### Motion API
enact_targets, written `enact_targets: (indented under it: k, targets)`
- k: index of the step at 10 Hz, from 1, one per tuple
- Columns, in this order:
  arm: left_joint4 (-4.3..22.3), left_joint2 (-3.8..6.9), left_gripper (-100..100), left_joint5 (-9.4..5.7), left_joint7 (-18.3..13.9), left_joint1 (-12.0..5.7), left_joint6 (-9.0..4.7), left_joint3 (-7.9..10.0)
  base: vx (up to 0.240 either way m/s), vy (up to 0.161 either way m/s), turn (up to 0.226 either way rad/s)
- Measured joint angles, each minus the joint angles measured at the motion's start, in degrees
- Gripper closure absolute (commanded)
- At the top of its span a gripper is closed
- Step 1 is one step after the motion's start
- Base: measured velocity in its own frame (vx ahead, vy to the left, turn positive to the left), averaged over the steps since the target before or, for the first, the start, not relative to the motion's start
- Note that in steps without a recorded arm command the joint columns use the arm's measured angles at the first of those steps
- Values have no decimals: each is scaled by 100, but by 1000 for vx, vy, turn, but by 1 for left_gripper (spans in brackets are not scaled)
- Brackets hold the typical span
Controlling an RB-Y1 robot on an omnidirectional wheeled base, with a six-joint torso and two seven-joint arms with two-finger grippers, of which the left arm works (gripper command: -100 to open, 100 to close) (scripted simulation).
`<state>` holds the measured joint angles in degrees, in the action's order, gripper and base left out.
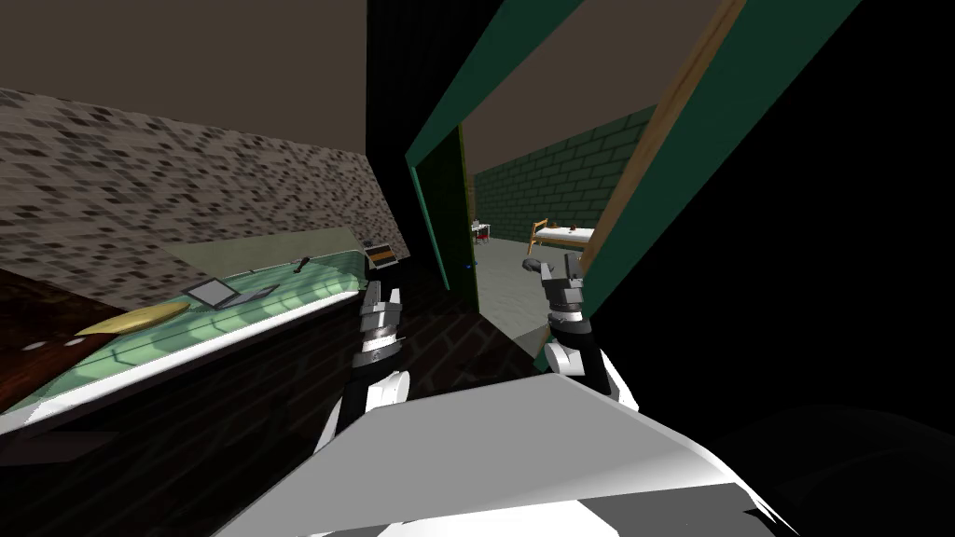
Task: Push the door open
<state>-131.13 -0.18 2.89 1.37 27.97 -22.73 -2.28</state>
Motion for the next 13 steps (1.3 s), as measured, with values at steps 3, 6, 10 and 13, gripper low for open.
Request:
enact_targets:
  k: [3,6,10,13]
  targets:
    - [390,98,-100,35,-61,-136,-124,-120,132,47,-32]
    - [788,183,-100,60,-130,-309,-223,-208,132,34,-36]
    - [1249,291,-100,99,-236,-499,-316,-360,102,44,-30]
    - [1622,337,-100,134,-293,-677,-387,-462,85,35,-33]
